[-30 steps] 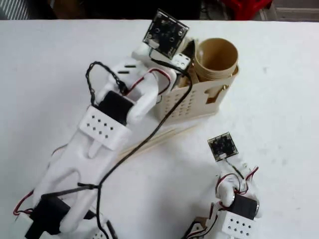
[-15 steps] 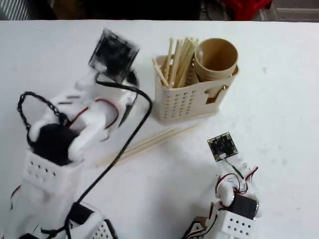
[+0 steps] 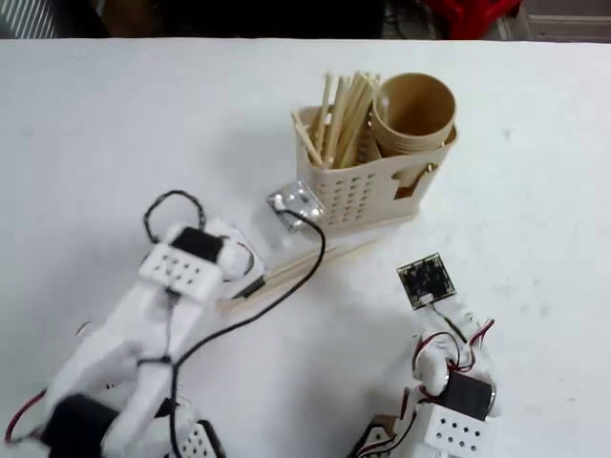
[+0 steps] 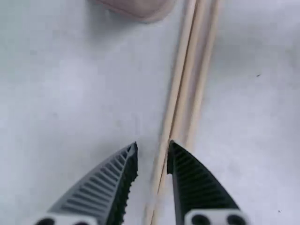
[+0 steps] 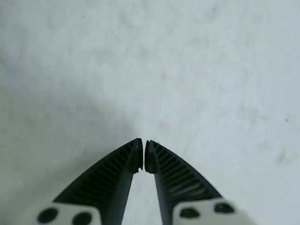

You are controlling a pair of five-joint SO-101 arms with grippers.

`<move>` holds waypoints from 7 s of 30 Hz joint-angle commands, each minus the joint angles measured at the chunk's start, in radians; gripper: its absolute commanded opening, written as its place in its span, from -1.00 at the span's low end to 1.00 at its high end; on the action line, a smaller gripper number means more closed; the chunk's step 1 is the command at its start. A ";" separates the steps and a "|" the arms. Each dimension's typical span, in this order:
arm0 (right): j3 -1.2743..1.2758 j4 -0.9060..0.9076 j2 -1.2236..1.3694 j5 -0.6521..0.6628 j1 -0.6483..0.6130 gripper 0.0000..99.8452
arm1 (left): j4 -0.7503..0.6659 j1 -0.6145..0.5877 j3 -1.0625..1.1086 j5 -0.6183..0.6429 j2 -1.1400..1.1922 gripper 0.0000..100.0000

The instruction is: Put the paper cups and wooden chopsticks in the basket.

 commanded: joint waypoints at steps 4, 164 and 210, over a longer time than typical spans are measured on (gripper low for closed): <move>0.011 0.004 -0.004 -0.002 -0.012 -0.94 | -0.084 -0.015 -0.115 -0.029 0.288 -0.75; 0.011 0.005 -0.004 -0.002 -0.012 -0.94 | 0.227 0.245 -1.993 0.235 0.993 -0.60; 0.011 0.005 -0.004 -0.002 -0.010 -0.94 | 0.276 0.189 -2.074 0.391 1.075 -0.88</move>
